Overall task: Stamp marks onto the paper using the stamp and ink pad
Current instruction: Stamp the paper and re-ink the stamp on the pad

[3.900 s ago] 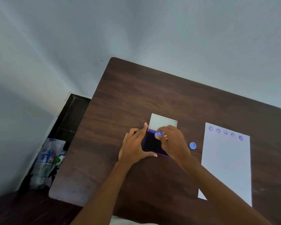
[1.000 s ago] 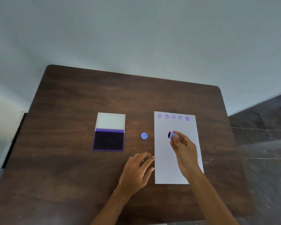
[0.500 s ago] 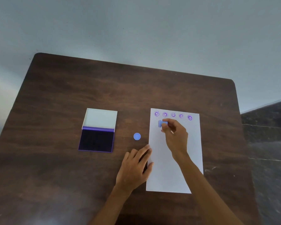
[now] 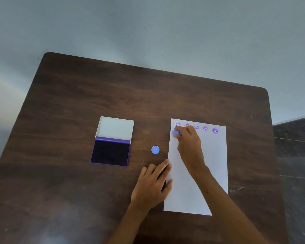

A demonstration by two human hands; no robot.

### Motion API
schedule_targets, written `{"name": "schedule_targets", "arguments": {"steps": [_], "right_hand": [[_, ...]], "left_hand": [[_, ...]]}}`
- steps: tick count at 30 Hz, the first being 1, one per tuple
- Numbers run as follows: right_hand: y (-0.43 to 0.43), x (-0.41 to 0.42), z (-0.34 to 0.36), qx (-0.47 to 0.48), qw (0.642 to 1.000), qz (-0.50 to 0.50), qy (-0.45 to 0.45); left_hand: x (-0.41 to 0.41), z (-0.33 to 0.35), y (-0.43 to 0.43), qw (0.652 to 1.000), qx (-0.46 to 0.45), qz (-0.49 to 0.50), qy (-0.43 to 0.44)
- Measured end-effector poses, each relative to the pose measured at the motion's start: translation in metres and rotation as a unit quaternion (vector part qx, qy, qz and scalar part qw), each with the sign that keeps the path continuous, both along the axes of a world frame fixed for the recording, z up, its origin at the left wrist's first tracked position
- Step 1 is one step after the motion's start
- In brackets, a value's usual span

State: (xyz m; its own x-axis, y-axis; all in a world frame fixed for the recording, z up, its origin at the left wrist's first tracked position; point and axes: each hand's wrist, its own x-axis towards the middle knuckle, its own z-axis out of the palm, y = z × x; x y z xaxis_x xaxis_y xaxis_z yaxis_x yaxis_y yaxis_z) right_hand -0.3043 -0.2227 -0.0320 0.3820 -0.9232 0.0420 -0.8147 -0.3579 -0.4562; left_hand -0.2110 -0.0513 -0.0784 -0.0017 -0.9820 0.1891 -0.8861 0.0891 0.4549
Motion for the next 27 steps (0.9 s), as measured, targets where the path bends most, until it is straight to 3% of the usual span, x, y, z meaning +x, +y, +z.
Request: {"name": "schedule_targets", "arguments": {"steps": [11, 20, 27], "right_hand": [[-0.003, 0.005, 0.002, -0.039, 0.995, 0.065, 0.071], [-0.019, -0.005, -0.006, -0.063, 0.985, 0.138, 0.079], [-0.012, 0.0, -0.008, -0.074, 0.992, 0.094, 0.037]], "left_hand": [[0.0, 0.002, 0.001, 1.0, -0.006, 0.002, 0.006], [-0.005, -0.003, 0.001, 1.0, -0.01, 0.001, 0.008], [-0.005, -0.006, 0.001, 1.0, -0.024, 0.003, -0.011]]}}
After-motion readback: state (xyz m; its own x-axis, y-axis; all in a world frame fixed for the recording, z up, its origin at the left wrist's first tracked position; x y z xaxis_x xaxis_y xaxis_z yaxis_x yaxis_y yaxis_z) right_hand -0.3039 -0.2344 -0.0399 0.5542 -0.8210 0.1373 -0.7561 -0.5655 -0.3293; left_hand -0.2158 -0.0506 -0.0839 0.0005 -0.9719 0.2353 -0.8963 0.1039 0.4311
